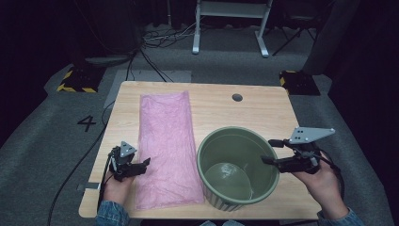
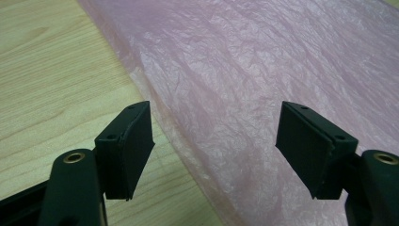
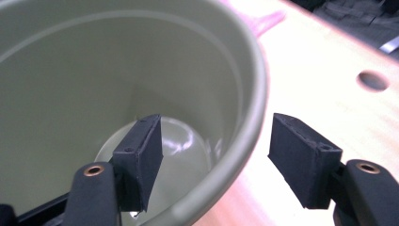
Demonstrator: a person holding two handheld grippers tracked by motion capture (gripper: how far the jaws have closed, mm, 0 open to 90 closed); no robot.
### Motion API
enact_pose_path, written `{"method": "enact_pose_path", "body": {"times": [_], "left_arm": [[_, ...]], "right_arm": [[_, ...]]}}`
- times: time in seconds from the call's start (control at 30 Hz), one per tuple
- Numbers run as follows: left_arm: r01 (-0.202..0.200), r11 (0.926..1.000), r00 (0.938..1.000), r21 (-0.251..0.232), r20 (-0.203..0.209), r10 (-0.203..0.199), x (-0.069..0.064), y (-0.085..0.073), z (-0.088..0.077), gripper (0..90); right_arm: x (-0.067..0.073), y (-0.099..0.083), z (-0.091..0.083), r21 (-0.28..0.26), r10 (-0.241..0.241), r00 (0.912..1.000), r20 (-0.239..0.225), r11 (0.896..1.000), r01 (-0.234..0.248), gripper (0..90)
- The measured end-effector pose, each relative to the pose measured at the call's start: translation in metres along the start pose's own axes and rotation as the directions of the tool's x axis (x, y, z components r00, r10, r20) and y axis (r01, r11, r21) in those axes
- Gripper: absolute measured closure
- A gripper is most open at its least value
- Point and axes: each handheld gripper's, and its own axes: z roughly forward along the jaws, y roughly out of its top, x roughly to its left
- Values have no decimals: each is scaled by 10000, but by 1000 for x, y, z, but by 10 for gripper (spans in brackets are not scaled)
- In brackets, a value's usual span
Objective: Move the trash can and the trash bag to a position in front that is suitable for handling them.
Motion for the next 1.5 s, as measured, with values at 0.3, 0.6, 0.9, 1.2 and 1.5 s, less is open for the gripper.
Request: {"method": "enact_pose_path", "body": {"times": [0.3,0.6,0.9,1.2,1.5], "left_arm": [[30,10000,10000,-14,-4,-30,4,3,1,274],[20,10000,10000,23,31,-20,10,12,3,272],[-66,9997,9999,219,-110,68,16,19,7,268],[179,9985,9998,511,-38,-178,28,27,14,263],[728,9900,9973,1205,-208,-708,47,38,37,251]], "right_arm": [[-19,-1,-24,-1197,429,9942,986,9923,-310,326],[-44,-45,-29,-1084,1158,9726,2017,9895,-954,335],[-59,-89,-18,-755,1845,9481,2590,9824,-1706,320],[-57,-139,20,175,2017,9313,3032,9760,-2171,316],[-52,-166,57,934,1818,9327,3114,9709,-2205,316]]}}
